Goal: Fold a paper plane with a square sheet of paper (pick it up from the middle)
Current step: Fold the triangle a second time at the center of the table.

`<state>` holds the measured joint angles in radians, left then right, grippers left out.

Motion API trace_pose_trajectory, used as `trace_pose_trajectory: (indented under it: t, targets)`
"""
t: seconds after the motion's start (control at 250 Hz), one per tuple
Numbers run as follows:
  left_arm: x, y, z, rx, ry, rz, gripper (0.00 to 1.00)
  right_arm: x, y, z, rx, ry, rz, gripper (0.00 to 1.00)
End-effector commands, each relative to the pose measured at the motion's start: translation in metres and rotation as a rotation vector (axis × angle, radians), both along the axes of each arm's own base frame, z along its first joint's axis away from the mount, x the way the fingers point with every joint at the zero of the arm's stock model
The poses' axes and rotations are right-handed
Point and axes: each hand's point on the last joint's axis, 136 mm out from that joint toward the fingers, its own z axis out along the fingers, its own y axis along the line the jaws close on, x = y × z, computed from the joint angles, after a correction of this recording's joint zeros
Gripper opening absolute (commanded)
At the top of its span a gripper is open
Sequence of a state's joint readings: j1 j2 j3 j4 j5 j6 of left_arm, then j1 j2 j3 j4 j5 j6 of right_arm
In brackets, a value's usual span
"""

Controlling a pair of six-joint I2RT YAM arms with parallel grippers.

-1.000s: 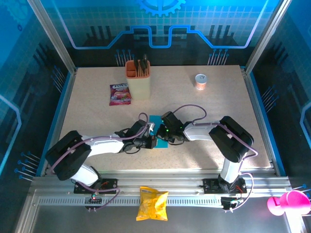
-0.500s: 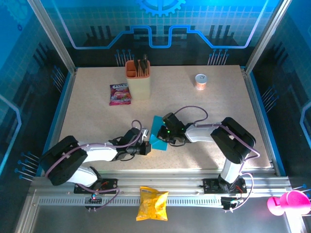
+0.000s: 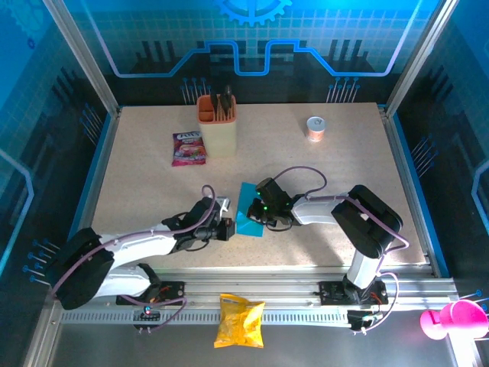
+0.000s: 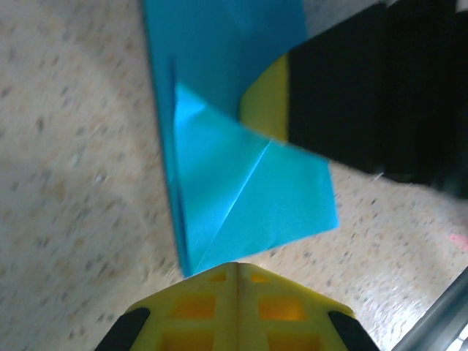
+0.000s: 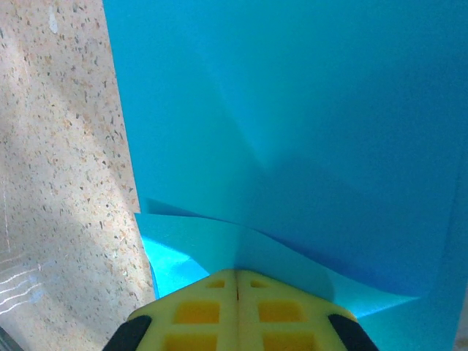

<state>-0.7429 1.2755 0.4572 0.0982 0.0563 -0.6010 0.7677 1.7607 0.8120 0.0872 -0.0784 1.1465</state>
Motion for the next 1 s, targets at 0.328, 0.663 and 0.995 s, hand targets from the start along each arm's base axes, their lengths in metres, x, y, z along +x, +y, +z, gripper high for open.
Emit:
trace_pose_trajectory:
  t: [0.328, 0.663, 0.995]
  targets:
    - [0.020, -0.021, -0.032, 0.056, 0.030, -0.086, 0.00, -0.042, -0.025, -0.049, -0.208, 0.159, 0.047, 0.00]
    - [-0.007, 0.001, -0.071, 0.116, 0.152, -0.062, 0.00, -0.015, -0.022, -0.020, -0.107, 0.037, 0.133, 0.00]
    - [-0.022, 0.008, -0.079, 0.097, 0.207, -0.039, 0.00, 0.024, -0.045, -0.015, -0.004, 0.036, 0.112, 0.02]
